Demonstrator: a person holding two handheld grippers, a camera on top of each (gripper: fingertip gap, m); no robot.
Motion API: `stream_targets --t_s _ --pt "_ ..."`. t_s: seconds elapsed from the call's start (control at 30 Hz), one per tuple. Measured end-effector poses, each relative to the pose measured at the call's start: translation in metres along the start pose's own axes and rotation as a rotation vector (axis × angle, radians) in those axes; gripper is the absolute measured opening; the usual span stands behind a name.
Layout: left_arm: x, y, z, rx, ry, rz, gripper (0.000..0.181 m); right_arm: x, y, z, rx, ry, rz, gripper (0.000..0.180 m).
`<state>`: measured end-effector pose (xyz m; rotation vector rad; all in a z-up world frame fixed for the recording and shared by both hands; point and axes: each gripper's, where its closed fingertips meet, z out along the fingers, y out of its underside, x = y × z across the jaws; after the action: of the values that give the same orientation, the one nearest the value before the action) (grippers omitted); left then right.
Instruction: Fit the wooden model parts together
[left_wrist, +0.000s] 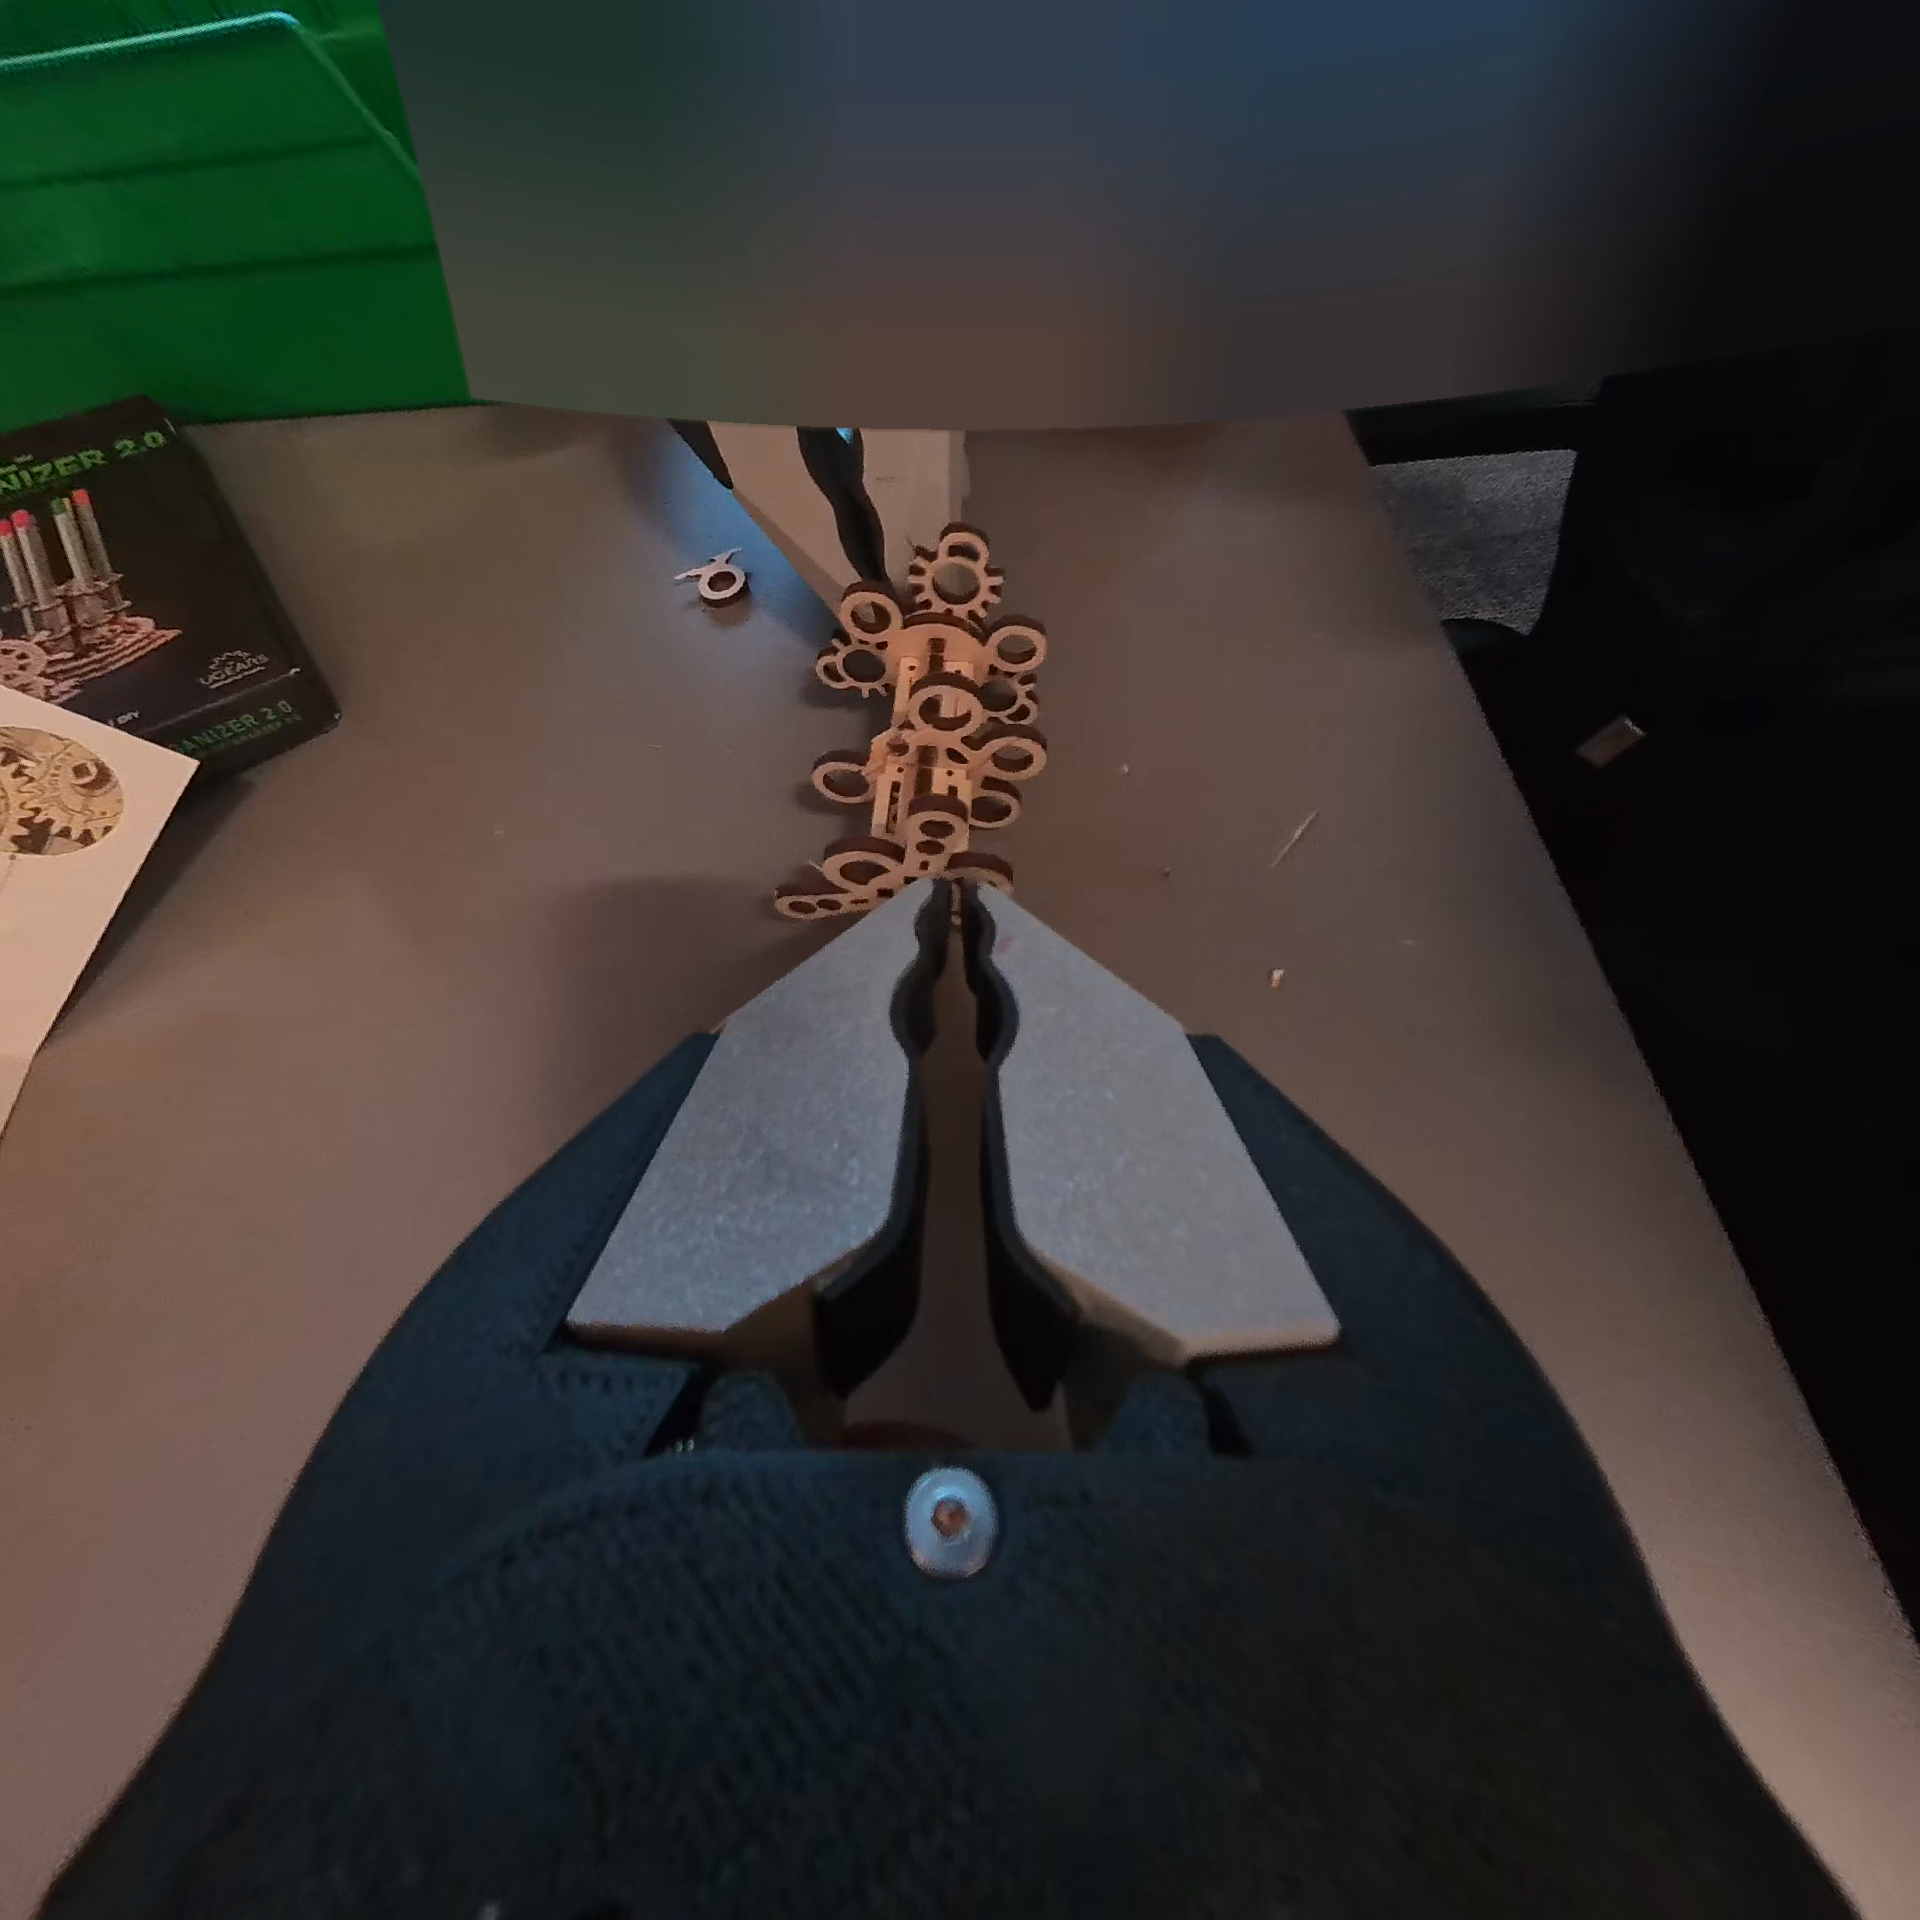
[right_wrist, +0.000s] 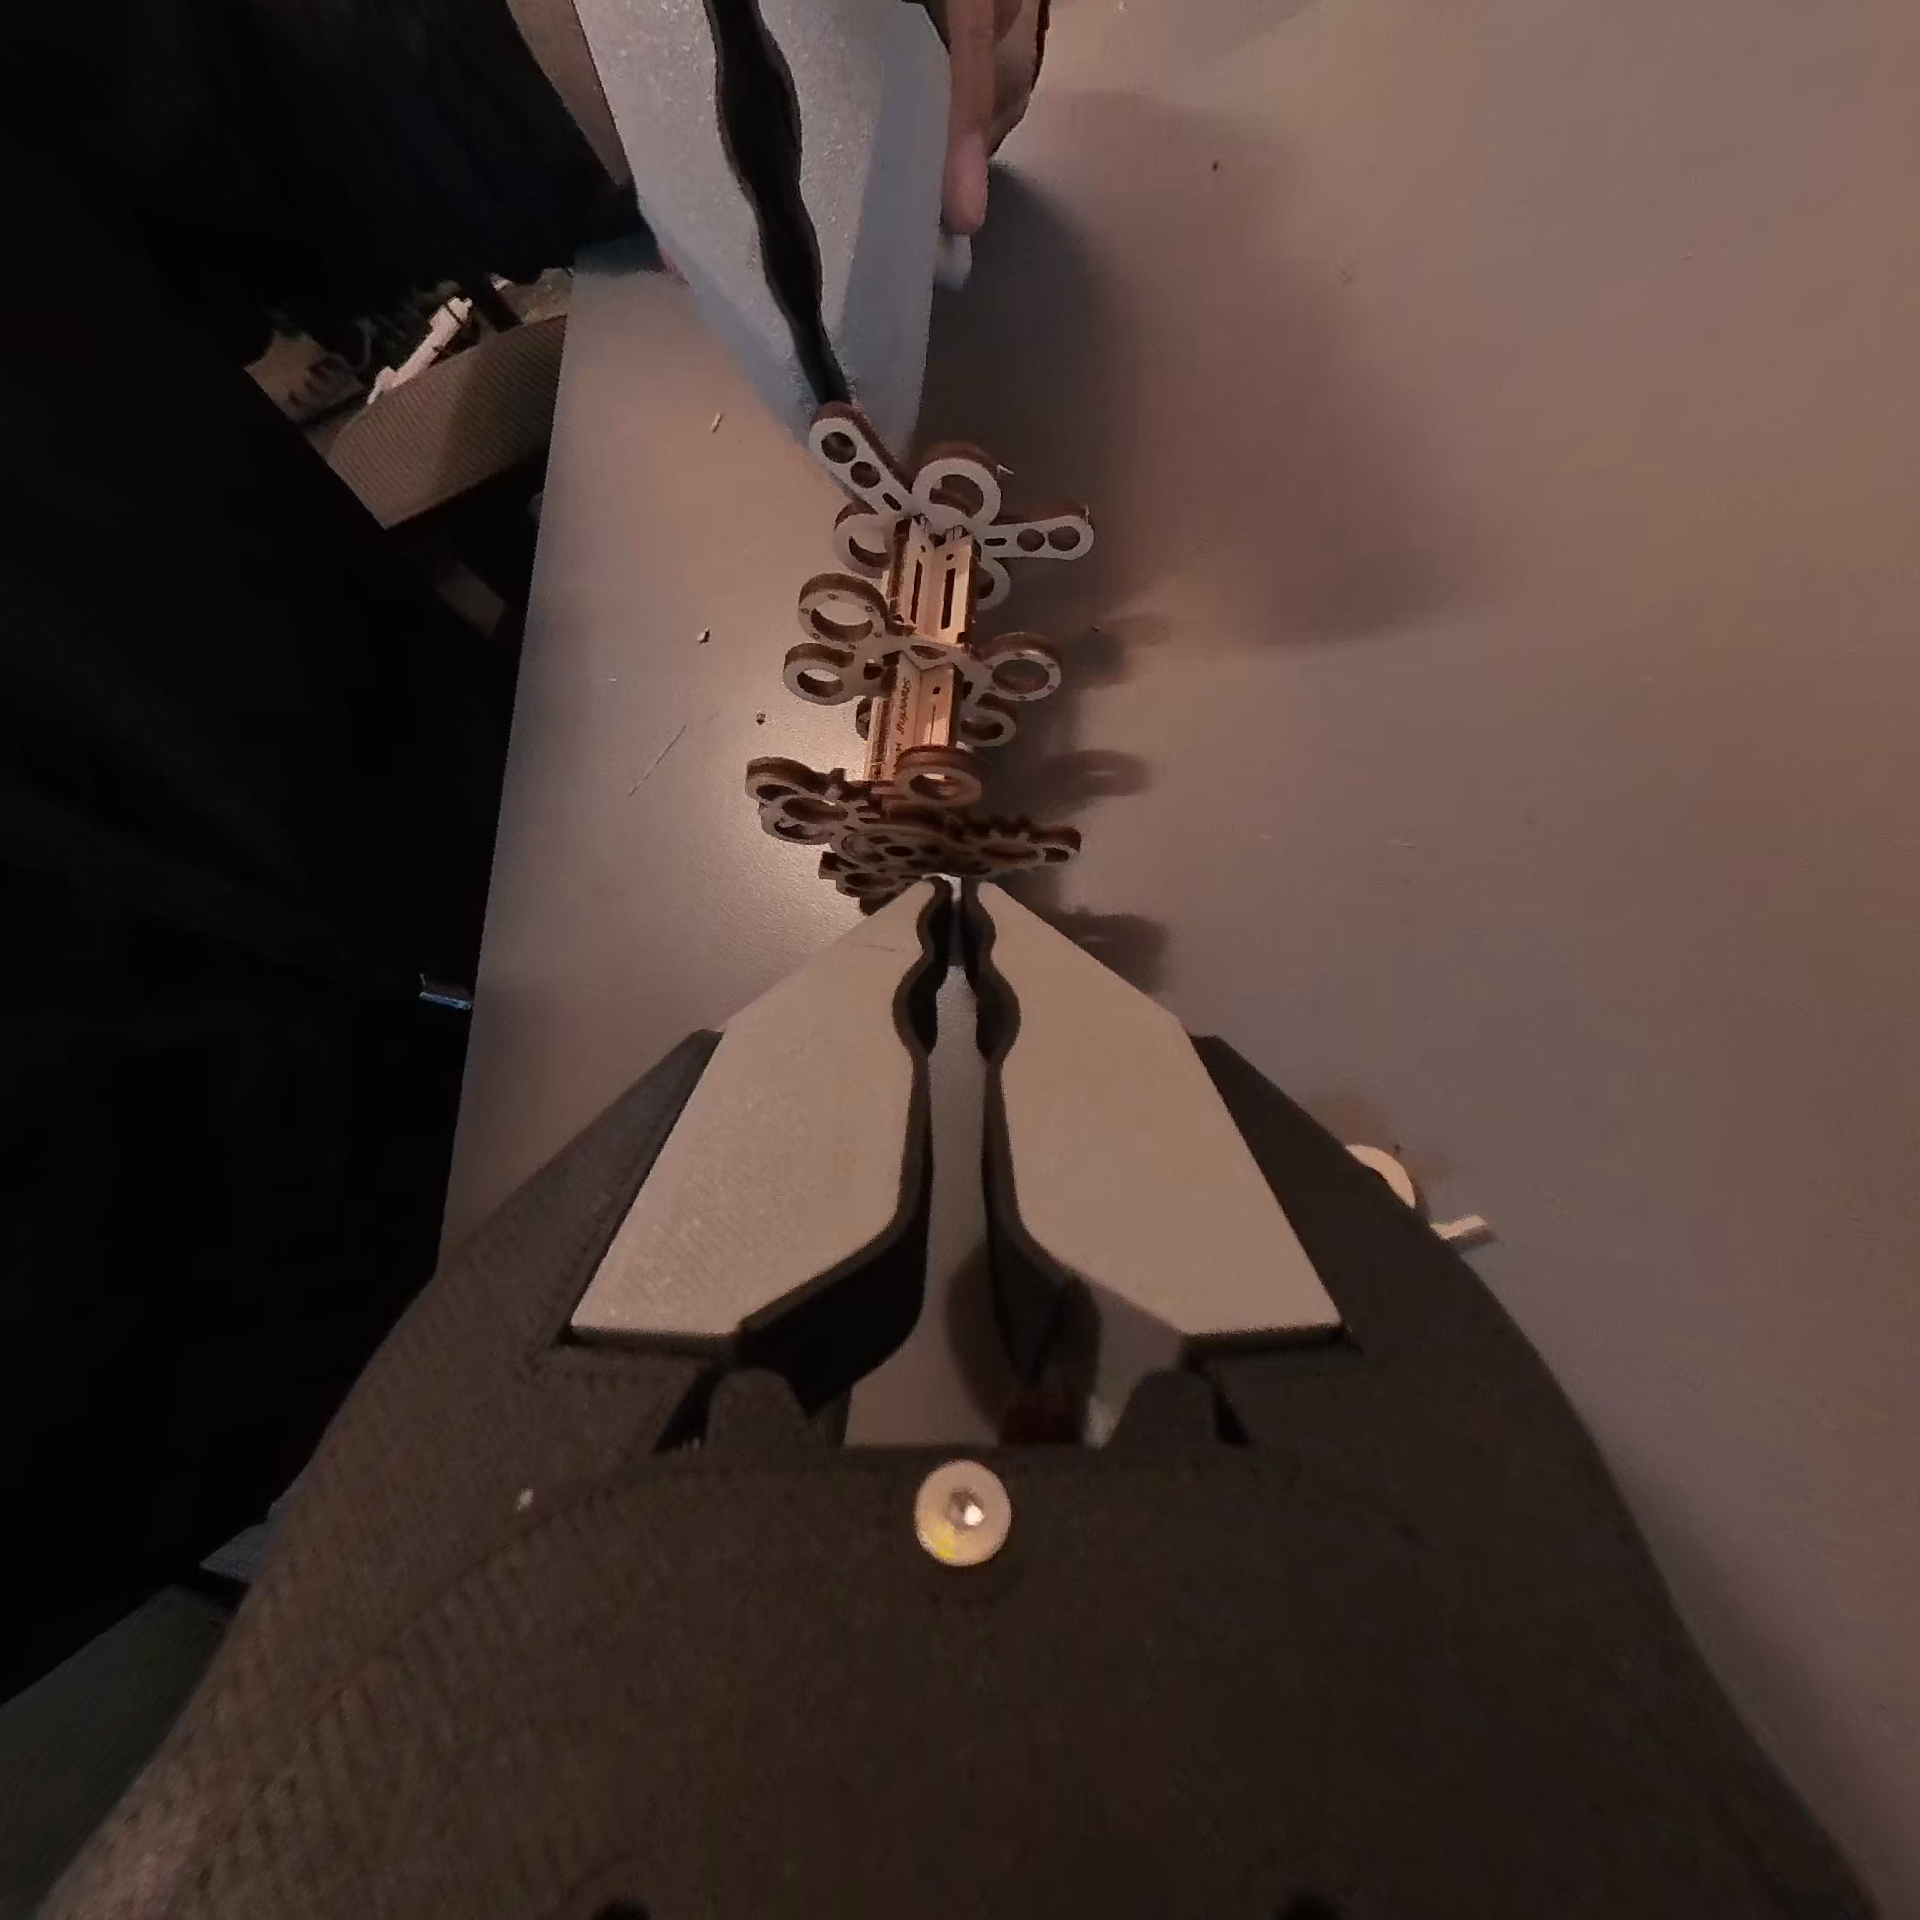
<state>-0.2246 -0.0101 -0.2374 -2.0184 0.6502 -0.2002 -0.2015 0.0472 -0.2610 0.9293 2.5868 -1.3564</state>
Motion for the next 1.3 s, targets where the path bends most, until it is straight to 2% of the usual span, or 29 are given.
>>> stream_targets --t_s 0.47,0.87,0.97,1.17,1.3 --pt "0.004 -0.004 0.007 0.002 0.055 0.009 0.0 0.002 0.006 0.004 -0.048 0.027 -0.014 0.0" --pt "-0.005 -0.005 0.0 0.033 0.003 0.004 0.0 0.008 0.003 -0.004 -0.01 0.051 -0.014 0.0" --pt "-0.003 -0.003 0.0 0.022 0.0 -0.021 0.014 0.008 0.001 -0.01 0.022 0.039 -0.02 0.005" --pt "0.002 0.0 0.008 -0.036 -0.122 0.139 0.013 -0.002 -0.005 -0.012 0.059 -0.093 0.037 0.003" --pt "0.002 -0.001 0.007 -0.027 -0.118 0.146 0.011 0.001 -0.003 -0.009 0.039 -0.077 0.048 0.004"
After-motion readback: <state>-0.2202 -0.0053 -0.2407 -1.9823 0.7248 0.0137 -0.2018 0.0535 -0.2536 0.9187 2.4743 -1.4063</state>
